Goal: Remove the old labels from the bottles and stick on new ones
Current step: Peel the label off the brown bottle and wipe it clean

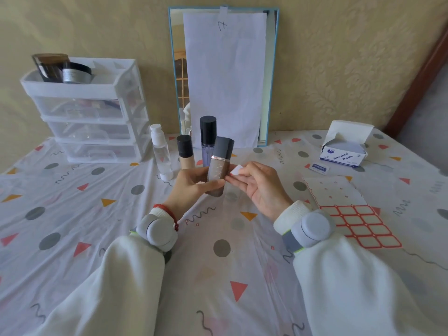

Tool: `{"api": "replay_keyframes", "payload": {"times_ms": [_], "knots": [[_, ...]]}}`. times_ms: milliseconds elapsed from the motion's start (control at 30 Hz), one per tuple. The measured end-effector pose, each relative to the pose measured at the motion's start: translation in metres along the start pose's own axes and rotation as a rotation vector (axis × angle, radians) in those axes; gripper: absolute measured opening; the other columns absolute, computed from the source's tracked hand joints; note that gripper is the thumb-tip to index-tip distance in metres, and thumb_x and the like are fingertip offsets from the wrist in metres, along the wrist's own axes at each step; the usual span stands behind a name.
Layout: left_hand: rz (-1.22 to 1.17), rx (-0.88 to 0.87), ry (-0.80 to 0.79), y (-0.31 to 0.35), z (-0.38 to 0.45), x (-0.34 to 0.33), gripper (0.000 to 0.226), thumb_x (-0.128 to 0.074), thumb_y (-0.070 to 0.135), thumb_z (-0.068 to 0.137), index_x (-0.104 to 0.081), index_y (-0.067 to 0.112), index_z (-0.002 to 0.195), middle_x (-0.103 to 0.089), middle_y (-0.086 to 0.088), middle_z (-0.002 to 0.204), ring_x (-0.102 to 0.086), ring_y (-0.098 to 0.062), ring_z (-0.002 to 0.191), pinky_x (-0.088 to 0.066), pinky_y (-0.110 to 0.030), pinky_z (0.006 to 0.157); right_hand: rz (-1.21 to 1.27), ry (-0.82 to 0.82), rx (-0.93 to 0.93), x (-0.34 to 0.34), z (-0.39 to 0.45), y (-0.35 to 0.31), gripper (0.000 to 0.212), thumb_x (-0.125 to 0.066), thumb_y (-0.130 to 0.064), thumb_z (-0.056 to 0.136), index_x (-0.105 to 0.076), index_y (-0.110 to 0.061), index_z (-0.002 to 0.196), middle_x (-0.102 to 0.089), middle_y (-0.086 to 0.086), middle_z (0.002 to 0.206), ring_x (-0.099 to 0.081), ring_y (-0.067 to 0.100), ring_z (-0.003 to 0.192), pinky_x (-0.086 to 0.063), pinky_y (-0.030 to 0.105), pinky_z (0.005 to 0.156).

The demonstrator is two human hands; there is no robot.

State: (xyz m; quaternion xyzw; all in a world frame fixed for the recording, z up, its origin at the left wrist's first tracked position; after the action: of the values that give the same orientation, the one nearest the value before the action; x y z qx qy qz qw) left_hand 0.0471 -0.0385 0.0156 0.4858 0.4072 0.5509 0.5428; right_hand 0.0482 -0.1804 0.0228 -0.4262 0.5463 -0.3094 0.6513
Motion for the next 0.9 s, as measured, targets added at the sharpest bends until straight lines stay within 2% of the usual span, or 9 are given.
{"api": "replay_keyframes", "payload": {"times_ms": [100,200,267,367,433,533,667,800,900], "knots": [[0.025,-0.011,0.034,0.007,0.004,-0.006,0.030,-0.078,0.004,0.075,-0.072,0.004,0.104,-0.075,-0.008,0.091,-0.071,-0.019,0.082,-0.057,-0.025,0.070,0.034,0.052,0.031,0.010,0.002,-0.005,0.034,-0.047,0.007,0.090,-0.056,-0.002,0.059,-0.067,0.012,0.073,-0.069,0.031,0.092,-0.055,0.038,0.090],[0.144,0.008,0.107,0.008,0.016,-0.012,0.030,-0.083,0.009,0.070,-0.073,0.010,0.098,-0.075,-0.008,0.092,-0.072,-0.023,0.087,-0.058,-0.035,0.082,0.067,0.131,0.055,0.022,0.004,-0.008,0.022,-0.049,0.005,0.088,-0.058,0.000,0.068,-0.067,0.029,0.098,-0.069,0.031,0.098,-0.054,0.038,0.092],[0.282,-0.030,0.125,0.011,0.024,-0.018,0.027,-0.084,0.015,0.070,-0.074,0.016,0.095,-0.075,0.000,0.086,-0.072,-0.014,0.083,-0.057,-0.028,0.081,0.068,0.181,0.060,0.031,0.007,-0.008,0.019,-0.050,0.003,0.087,-0.057,-0.001,0.070,-0.066,0.030,0.108,-0.069,0.030,0.101,-0.054,0.036,0.092],[0.375,-0.079,0.163,0.014,0.034,-0.029,0.024,-0.083,0.019,0.071,-0.075,0.020,0.093,-0.072,0.016,0.077,-0.068,0.003,0.075,-0.051,-0.010,0.071,0.043,0.214,0.073,0.044,0.010,-0.010,0.014,-0.052,0.000,0.087,-0.058,-0.002,0.074,-0.071,0.020,0.103,-0.069,0.026,0.100,-0.054,0.032,0.091],[0.426,-0.052,0.193,0.010,0.042,-0.032,0.025,-0.083,0.022,0.071,-0.075,0.018,0.095,-0.074,0.011,0.082,-0.069,-0.002,0.080,-0.052,-0.015,0.076,-0.010,0.238,0.081,0.052,0.014,-0.010,0.014,-0.054,-0.002,0.086,-0.060,-0.003,0.074,-0.074,0.012,0.097,-0.070,0.022,0.097,-0.055,0.028,0.087],[0.485,0.005,0.186,-0.001,0.051,-0.036,0.025,-0.082,0.022,0.073,-0.074,0.015,0.096,-0.074,0.004,0.088,-0.068,-0.009,0.085,-0.053,-0.024,0.084,-0.105,0.265,0.068,0.059,0.017,-0.002,0.011,-0.057,-0.007,0.085,-0.066,-0.002,0.082,-0.074,0.006,0.101,-0.068,0.017,0.101,-0.051,0.028,0.094],[0.570,0.050,0.162,-0.014,0.058,-0.045,0.023,-0.076,0.026,0.079,-0.071,0.014,0.098,-0.071,0.003,0.091,-0.064,-0.009,0.085,-0.040,-0.006,0.074,-0.129,0.290,0.064,0.068,0.020,0.003,0.013,-0.058,-0.011,0.084,-0.069,-0.008,0.078,-0.074,0.003,0.099,-0.067,0.017,0.101,-0.049,0.028,0.095],[0.494,0.058,0.176,-0.015,0.054,-0.044,0.027,-0.080,0.022,0.074,-0.071,0.015,0.099,-0.071,0.003,0.089,-0.061,0.001,0.075,-0.045,-0.007,0.069,-0.160,0.324,0.043,0.073,0.021,0.007,0.012,-0.059,-0.011,0.083,-0.069,-0.006,0.080,-0.074,0.005,0.096,-0.068,0.016,0.098,-0.051,0.026,0.089],[0.573,0.069,0.177,-0.014,0.052,-0.044,0.031,-0.081,0.028,0.074,-0.070,0.014,0.100,-0.069,0.004,0.090,-0.060,-0.004,0.076,-0.038,-0.002,0.061,-0.208,0.421,0.020,0.085,0.018,0.005,0.014,-0.059,-0.013,0.082,-0.069,-0.008,0.073,-0.074,0.006,0.089,-0.068,0.020,0.096,-0.053,0.033,0.090]]}}
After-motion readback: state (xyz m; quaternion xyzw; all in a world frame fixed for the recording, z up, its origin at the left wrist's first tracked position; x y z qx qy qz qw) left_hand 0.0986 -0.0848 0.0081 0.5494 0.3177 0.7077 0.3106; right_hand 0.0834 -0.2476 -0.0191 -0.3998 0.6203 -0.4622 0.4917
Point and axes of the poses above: each hand's wrist, its own z-axis towards the middle knuckle, its own x-axis out of the back of the hand, y = z × x, the point moved 10 cm from there along z, towards the middle knuckle
